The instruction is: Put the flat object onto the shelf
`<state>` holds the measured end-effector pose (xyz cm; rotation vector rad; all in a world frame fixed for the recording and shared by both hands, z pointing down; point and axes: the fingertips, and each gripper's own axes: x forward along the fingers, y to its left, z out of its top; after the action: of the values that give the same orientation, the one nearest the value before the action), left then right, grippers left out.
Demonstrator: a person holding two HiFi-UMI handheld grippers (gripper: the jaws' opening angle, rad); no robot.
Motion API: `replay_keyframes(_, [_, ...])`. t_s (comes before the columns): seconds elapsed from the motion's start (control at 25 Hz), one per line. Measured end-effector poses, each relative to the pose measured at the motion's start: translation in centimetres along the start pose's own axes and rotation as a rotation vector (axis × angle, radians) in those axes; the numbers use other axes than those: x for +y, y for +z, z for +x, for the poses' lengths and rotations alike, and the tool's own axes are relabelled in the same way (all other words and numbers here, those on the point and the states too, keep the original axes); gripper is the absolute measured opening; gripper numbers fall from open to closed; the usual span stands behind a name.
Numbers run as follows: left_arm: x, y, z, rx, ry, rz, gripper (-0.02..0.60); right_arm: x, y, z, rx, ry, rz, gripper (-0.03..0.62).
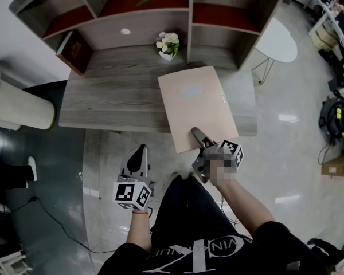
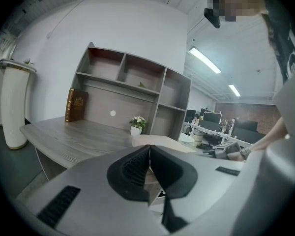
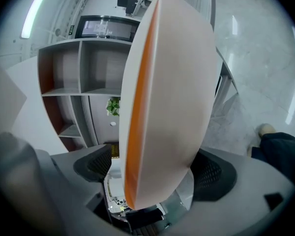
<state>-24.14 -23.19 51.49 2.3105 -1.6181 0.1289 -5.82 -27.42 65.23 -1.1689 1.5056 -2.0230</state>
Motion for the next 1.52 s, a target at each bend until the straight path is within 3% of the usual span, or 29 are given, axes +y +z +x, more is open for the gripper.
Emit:
replay_keyframes(0.64, [-0.4, 0.0, 0.1, -0.008, -0.029, -0.003, 0.006, -1.1, -0.8, -2.5, 0.001, 0.054, -0.029, 0.486])
replay_keyframes(1.0, [-1.5, 0.9, 1.1, -0.021, -0.063, 0.000, 0.006, -1.1, -0.1, -7.0, -0.043, 0.009, -0.117, 0.480])
replay_keyframes(1.12, [-1.9, 1.2, 1.4, -0.028, -0.073, 0.002, 0.006, -0.2, 0.5, -8.3, -0.059, -0.033, -0.248, 0.445])
replay_keyframes(1.24, [-2.1, 1.6, 1.5, -0.034, -0.077, 0.004, 0.006, 1.4, 0.9, -9.2, -0.060, -0.078, -0.459, 0.383])
replay_keyframes(1.36, [-2.2, 1.9, 1.4, -0.040, -0.075, 0.005, 0.006, 3.0, 1.3, -9.8, -0.082, -0.096, -0.649, 0.293])
replay_keyframes(1.52, [-2.0, 2.6, 1.3, -0.055, -0.070, 0.011, 0.006, 4.1, 2.5, -10.5, -0.129, -0.112, -0.807, 0.172])
